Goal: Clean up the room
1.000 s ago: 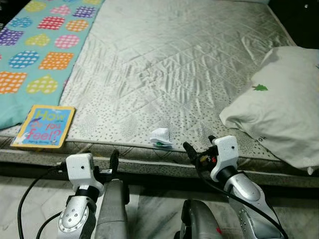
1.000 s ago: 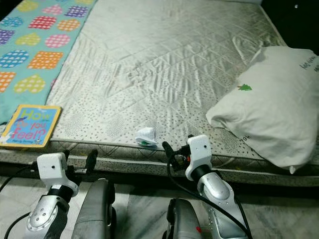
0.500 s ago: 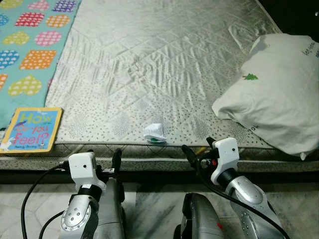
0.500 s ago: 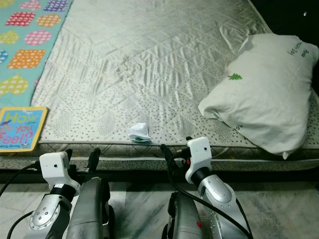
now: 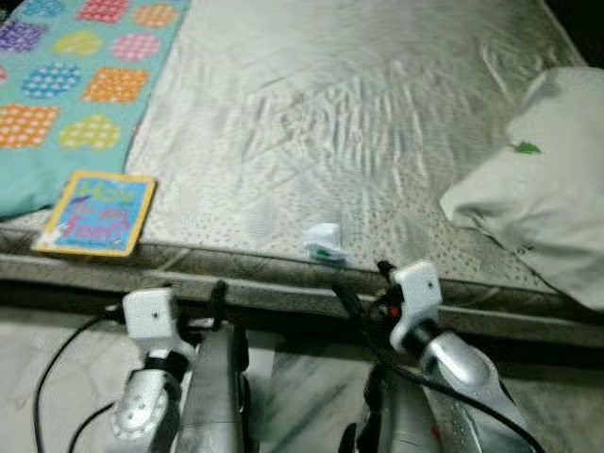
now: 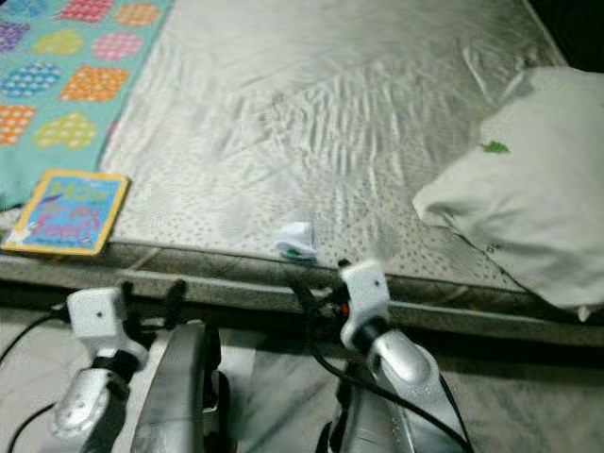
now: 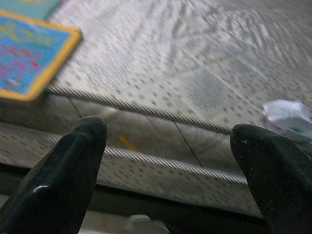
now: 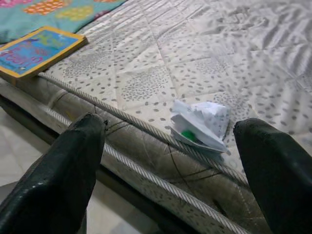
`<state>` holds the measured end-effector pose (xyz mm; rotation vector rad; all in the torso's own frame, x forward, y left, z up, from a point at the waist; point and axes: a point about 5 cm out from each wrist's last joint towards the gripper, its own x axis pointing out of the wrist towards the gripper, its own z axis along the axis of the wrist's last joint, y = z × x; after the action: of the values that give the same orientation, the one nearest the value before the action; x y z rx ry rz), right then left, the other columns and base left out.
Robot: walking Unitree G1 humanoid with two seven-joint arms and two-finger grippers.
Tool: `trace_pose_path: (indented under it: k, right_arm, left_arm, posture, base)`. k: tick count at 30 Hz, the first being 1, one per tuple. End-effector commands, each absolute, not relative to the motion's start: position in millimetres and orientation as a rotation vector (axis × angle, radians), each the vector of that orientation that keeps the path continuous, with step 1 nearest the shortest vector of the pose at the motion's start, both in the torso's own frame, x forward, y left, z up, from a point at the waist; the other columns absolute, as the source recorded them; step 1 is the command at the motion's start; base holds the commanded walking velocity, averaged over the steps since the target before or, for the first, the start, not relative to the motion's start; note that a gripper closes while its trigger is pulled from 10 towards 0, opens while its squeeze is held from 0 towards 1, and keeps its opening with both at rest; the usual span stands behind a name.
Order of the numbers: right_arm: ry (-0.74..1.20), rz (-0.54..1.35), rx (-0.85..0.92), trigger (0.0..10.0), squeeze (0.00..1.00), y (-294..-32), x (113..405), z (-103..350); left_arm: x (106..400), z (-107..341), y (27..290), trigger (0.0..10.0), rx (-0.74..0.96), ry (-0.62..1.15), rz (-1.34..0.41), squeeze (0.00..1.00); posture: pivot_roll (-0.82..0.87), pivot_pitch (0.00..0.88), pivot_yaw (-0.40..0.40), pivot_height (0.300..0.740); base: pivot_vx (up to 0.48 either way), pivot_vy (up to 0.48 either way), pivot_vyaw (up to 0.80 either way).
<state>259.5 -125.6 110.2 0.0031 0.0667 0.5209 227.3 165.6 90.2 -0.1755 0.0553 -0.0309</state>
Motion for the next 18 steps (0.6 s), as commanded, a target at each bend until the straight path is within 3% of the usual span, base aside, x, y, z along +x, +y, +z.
trace_pose_path:
  k: [1, 7, 14, 18]
  right_arm:
    - [0.096, 0.506, 0.013, 10.0, 0.0, -131.7, 255.7, 103.6]
    - [0.099, 0.533, 0.031, 10.0, 0.0, -129.1, 255.8, 103.5]
    - [0.095, 0.539, 0.032, 10.0, 0.0, -128.2, 255.9, 103.8]
    - [0.096, 0.535, 0.03, 10.0, 0.0, -127.8, 256.6, 103.5]
  left_arm:
    - [224.6, 86.3, 162.4, 10.0, -0.182, 0.079, -0.041, 0.0]
    - [224.8, 86.0, 162.6, 10.0, -0.183, 0.081, -0.04, 0.0]
    - [224.7, 86.0, 162.5, 10.0, -0.181, 0.081, -0.039, 0.0]
    - [225.1, 86.6, 162.4, 10.0, -0.182, 0.077, -0.044, 0.0]
  posture:
    - [0.06, 0.25, -0.056, 0.567]
    - [0.06, 0.248, -0.057, 0.567]
    - [0.06, 0.248, -0.057, 0.528]
    - [0.07, 0.247, -0.053, 0.528]
  base:
    - [0.0, 0.0, 0.0]
    - [0.0, 0.0, 0.0]
    - [0.0, 0.0, 0.0]
    - [0.0, 0.0, 0.0]
